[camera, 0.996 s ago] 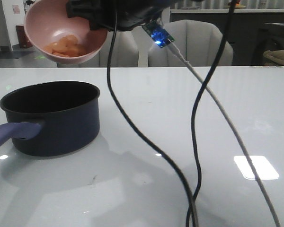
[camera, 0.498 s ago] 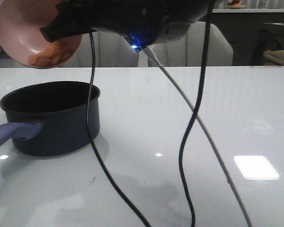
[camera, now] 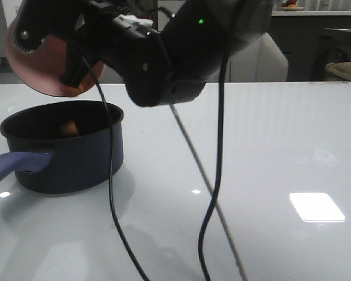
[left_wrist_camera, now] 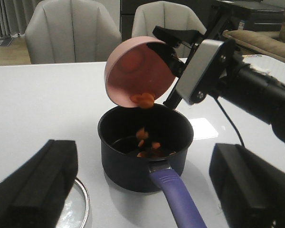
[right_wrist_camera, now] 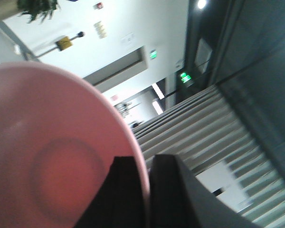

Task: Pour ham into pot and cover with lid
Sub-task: 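Tilt the pink bowl with the right gripper to pour pieces into saucepan, then carry the empty pink bowl back and set it on the table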

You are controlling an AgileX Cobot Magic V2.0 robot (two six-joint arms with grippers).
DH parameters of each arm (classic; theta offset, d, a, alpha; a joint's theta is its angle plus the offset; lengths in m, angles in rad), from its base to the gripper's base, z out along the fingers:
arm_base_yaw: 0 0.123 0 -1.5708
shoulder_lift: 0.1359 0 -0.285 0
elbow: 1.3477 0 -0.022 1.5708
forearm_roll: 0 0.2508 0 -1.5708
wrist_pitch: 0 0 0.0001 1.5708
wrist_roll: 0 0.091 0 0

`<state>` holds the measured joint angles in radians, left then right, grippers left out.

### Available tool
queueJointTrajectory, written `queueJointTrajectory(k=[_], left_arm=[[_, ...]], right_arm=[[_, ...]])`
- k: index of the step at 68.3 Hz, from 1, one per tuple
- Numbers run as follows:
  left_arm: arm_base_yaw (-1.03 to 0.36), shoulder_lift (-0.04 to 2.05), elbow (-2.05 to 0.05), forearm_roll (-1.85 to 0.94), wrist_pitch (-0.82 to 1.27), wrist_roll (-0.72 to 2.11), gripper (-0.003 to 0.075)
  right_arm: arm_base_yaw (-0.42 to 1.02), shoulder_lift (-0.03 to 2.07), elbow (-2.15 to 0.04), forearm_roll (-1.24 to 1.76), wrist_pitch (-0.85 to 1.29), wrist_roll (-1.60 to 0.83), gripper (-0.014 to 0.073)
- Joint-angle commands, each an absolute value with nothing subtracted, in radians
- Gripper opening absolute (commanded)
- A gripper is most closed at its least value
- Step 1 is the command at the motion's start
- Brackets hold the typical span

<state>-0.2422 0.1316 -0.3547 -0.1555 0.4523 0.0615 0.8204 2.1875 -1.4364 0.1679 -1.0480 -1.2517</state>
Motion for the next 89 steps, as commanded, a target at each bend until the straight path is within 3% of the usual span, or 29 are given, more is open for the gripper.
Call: queueJointTrajectory(k=[1,8,15,30,63,82,89], left_arm=[[-0.247,0.142,-0.383,-0.166,0.374,0.064,0.0606],[-0.247,0.142,-0.383,-0.166,0.374,0.064,0.0606],[-0.247,0.142,-0.383,-0.166,0.374,0.064,0.0606],[-0.247,0.142,-0.383,-0.166,0.374,0.064,0.0606],[-0.247,0.142,-0.383,-0.166,0.374,0.064,0.0606],[-0.247,0.142,-0.383,-0.166,0.374,0.064,0.0606],[-0.247,0.142,-0.383,-0.166,0.374,0.064,0.0606]], right_arm=[[0.822,2.148,-1.463,0.167,-1.250,-1.312,0.0127],[0.823,2.152,-1.463,0.219,-1.258,-1.242,0.0127],[0.827,2.129,-1.463,0.315,-1.244,-0.997,0.0129],[0.824,2.004,-1.463,0.488,-0.887,-0.596,0.0129],[0.733,1.759,-1.463,0.747,-0.156,-0.731,0.0129],[0.576,1.674,-1.461,0.648,0.292,-0.776,0.0133],[0.510,1.650,-1.461,0.501,0.412,-0.675,0.0133]])
